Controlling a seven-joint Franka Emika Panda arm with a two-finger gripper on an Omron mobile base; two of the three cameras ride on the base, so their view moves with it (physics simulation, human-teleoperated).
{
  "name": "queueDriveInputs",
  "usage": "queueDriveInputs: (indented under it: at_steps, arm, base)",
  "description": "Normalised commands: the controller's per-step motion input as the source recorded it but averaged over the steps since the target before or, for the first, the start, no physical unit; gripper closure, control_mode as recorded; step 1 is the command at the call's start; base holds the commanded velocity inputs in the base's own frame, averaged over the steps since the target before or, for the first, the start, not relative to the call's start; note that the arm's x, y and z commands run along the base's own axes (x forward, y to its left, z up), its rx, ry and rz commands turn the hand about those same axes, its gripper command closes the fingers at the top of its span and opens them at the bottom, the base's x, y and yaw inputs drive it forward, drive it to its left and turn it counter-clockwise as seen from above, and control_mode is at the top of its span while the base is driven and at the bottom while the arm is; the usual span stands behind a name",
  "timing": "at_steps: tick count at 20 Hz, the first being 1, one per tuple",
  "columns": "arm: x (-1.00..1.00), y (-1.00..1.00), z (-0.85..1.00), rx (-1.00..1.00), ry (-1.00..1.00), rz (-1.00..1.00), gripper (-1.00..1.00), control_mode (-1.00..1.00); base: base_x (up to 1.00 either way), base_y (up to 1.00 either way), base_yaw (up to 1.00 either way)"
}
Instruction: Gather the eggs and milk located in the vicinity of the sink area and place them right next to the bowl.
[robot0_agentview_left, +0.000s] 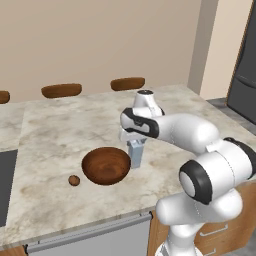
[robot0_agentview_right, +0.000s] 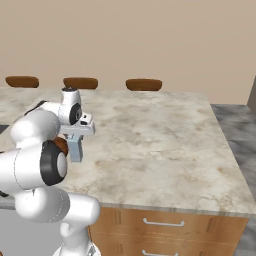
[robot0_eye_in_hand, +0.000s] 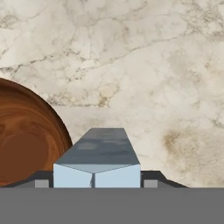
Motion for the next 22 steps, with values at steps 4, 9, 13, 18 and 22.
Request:
queueDriveInputs:
  at_steps: [4,9,13,18,22]
  arm:
    - [0.0,0.0,-0.48,0.0,-0.01,0.0,1.0,-1.0]
    - [0.0,0.0,-0.37,0.0,-0.01,0.0,1.0,-1.0]
    - [0.0,0.0,0.0,0.0,0.0,0.0,-1.0,-1.0]
    - [0.0,0.0,0.0,0.0,0.0,0.0,-1.0,-1.0]
    - [0.0,0.0,0.0,0.0,0.0,0.0,-1.0,-1.0]
  base:
    - [0.0,0.0,0.0]
    - [0.0,0.0,0.0]
    - [0.0,0.0,0.0]
    - [0.0,0.0,0.0]
    - [0.0,0.0,0.0]
